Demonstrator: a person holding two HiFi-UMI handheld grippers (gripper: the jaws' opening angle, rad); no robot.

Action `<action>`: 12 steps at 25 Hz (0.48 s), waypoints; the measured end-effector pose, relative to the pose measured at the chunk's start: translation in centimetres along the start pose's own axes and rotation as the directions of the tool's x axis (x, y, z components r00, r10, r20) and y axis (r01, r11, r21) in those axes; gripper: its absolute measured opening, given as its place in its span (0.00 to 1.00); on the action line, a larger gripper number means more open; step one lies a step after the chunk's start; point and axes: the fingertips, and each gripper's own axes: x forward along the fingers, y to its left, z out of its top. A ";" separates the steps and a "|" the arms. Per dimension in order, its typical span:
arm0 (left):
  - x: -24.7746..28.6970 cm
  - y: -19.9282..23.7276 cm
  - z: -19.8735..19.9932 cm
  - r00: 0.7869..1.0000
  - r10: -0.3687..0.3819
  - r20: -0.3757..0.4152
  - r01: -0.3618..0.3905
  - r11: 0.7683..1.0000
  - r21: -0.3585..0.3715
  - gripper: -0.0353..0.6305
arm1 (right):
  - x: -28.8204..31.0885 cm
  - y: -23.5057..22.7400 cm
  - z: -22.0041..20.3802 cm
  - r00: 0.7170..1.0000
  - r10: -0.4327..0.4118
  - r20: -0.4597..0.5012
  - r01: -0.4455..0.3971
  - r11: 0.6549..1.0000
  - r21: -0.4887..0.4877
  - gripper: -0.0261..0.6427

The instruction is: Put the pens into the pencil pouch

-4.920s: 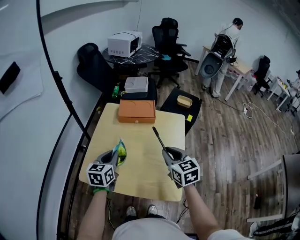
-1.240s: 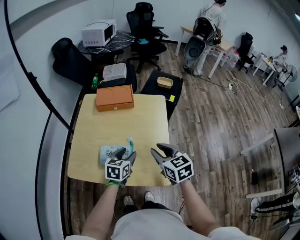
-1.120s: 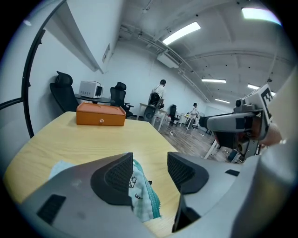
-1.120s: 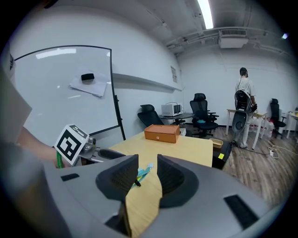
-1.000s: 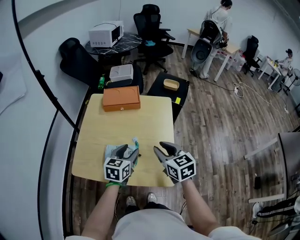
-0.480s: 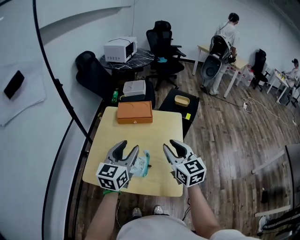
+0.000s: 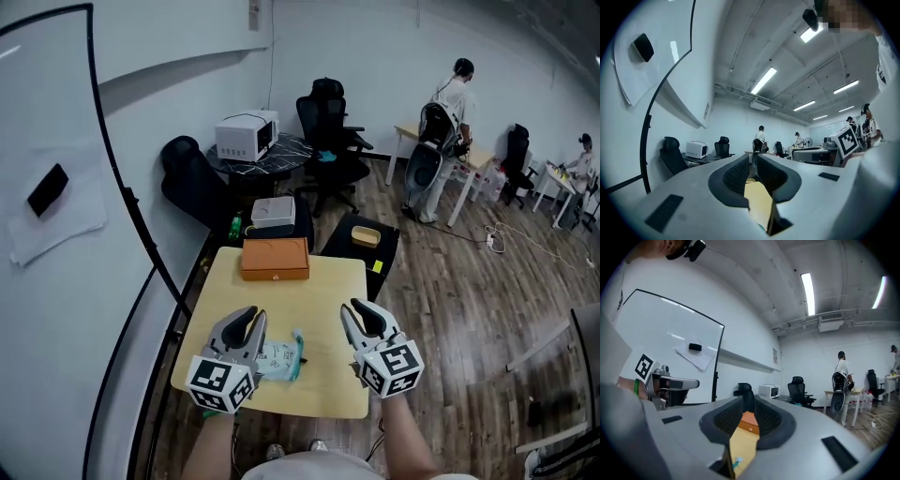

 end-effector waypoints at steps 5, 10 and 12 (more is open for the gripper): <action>-0.2 0.4 -0.3 0.999 0.021 -0.026 -0.020 1.000 0.019 0.09 | -0.3 -0.7 -0.4 0.999 -0.036 -0.019 0.036 0.999 0.002 0.04; -0.1 1.2 -1.0 0.997 0.058 -0.054 -0.055 0.997 0.045 0.08 | -0.1 -0.9 -1.4 0.998 -0.037 -0.059 0.036 0.999 -0.020 0.04; 0.0 1.6 -1.0 0.996 0.068 -0.056 -0.066 0.997 0.042 0.08 | -0.1 -0.9 -1.6 0.997 -0.031 -0.066 0.030 0.999 -0.022 0.04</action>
